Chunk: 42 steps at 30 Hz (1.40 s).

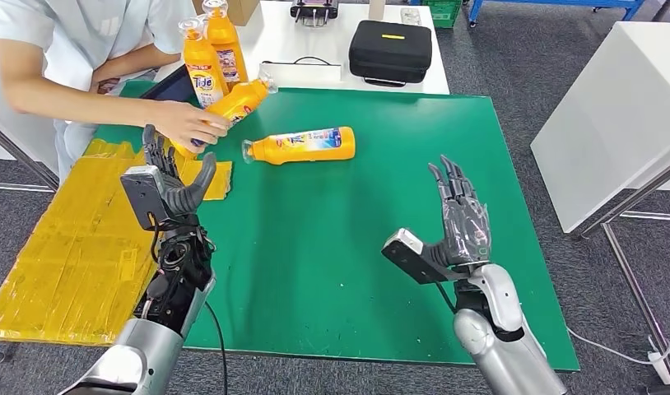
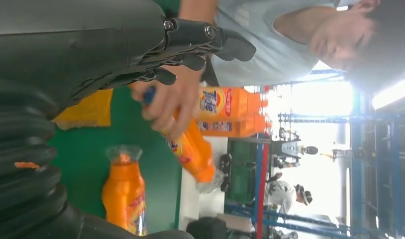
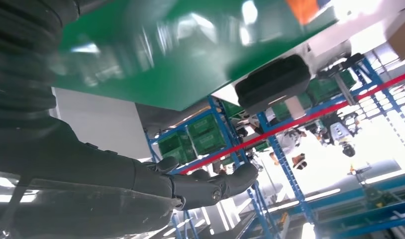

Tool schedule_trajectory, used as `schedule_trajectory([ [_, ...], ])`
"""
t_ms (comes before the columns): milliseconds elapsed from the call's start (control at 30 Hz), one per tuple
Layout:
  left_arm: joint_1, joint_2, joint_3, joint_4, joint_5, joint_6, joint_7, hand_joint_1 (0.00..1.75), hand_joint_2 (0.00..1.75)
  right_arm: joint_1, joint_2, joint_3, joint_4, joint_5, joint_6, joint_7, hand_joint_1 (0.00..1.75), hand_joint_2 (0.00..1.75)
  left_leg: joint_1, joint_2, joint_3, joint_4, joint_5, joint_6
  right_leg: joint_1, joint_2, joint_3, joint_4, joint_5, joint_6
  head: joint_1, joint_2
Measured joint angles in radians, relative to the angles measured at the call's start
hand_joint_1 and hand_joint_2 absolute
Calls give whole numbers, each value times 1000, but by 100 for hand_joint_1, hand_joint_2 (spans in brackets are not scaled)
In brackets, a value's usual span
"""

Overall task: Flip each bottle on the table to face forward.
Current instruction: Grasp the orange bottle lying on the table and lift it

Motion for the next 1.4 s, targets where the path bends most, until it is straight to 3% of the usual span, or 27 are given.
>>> schedule_trajectory([
  [533,13,-29,-36,-19,16,-58,0,0,175,-52,33,-33,141,-33,-50,-42,0,175,0,0,0,0,0,0,0,0,0,0,0,0,0,0],
  [767,30,-39,-56,-50,18,-68,0,0,175,-52,60,-32,158,-28,-52,-42,0,175,0,0,0,0,0,0,0,0,0,0,0,0,0,0],
  [1400,33,-40,-70,-63,43,-76,0,0,175,-64,69,-34,191,-50,-56,-71,0,175,0,0,0,0,0,0,0,0,0,0,0,0,0,0],
])
